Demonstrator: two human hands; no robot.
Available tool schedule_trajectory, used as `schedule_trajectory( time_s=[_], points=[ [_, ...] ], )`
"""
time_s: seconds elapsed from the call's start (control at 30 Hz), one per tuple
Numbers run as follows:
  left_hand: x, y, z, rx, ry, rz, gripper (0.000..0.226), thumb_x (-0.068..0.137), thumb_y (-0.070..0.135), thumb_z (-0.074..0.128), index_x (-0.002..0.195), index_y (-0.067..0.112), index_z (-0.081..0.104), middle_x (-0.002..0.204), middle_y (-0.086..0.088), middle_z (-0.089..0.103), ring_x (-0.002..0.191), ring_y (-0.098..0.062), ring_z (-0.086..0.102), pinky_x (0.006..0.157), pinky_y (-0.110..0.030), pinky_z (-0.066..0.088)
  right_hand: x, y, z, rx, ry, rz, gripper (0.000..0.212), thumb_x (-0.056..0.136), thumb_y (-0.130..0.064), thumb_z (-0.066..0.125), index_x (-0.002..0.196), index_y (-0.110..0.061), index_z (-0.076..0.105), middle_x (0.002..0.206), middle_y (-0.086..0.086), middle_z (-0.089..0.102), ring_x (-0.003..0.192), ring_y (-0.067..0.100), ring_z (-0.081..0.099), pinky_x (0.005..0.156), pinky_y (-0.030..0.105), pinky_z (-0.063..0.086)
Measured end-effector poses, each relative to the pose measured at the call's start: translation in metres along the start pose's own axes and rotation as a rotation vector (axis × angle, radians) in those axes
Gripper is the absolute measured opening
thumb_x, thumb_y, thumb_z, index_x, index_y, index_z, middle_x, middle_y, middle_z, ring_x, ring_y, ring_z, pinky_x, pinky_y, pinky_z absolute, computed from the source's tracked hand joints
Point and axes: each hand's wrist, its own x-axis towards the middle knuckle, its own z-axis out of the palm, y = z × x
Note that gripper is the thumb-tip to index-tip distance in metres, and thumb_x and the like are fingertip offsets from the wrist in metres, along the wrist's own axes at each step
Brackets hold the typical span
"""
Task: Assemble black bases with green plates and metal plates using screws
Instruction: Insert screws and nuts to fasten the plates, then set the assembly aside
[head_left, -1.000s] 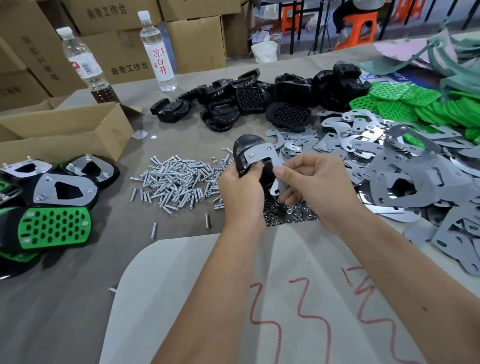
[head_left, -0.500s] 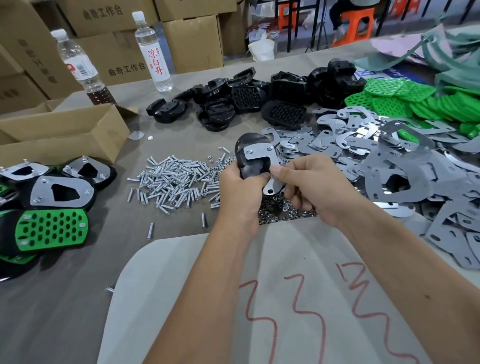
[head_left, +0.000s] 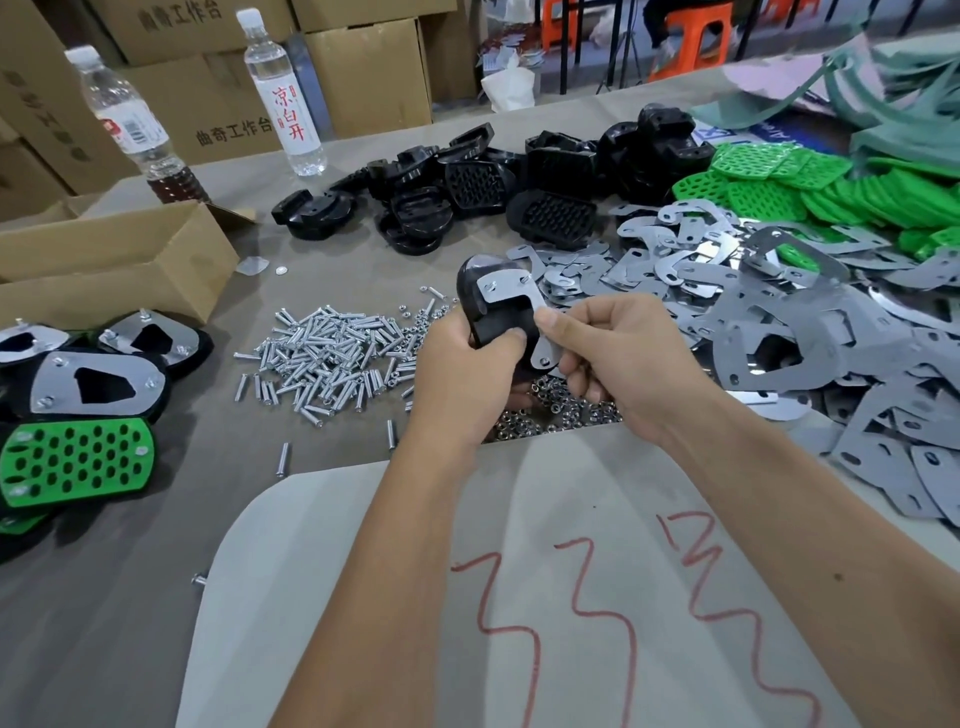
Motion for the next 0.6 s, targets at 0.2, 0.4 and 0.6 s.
schedule_trajectory(
  time_s=[0.2,0.4,0.6],
  points=[
    [0.0005,0.0004,-0.005,0.059,-0.087,0.0,0.008,0.1,0.01,0.059,0.094,0.014,0.062,0.076,-0.009,0.065,0.052,-0.012,0.066,0.052,-0.032,0.06,-0.0022,0.0011,0.0005,-0.014,0.029,-0.008,0.042,0.094,-0.028,0.076,0.055,-0.017,0.065,0.05,0.002,0.059,0.036,0.012,0.049,0.034,0.018,0.034],
    [0.0006,-0.0016,-0.0075,0.018,-0.107,0.008,0.01,0.101,0.011,0.06,0.093,0.012,0.065,0.076,-0.009,0.067,0.054,-0.015,0.066,0.051,-0.029,0.057,-0.0061,-0.0012,0.0012,-0.063,0.071,-0.026,0.039,0.089,-0.033,0.082,0.056,-0.016,0.068,0.051,0.004,0.063,0.037,0.014,0.053,0.035,0.02,0.038],
    [0.001,-0.001,-0.0108,-0.116,-0.118,-0.051,0.015,0.105,0.023,0.06,0.096,0.015,0.069,0.075,-0.004,0.072,0.055,-0.015,0.067,0.05,-0.03,0.057,-0.0083,-0.0043,0.0023,-0.351,0.275,-0.118,0.06,0.063,-0.057,0.094,0.084,-0.011,0.061,0.064,0.003,0.069,0.039,0.016,0.062,0.036,0.029,0.043]
  ],
)
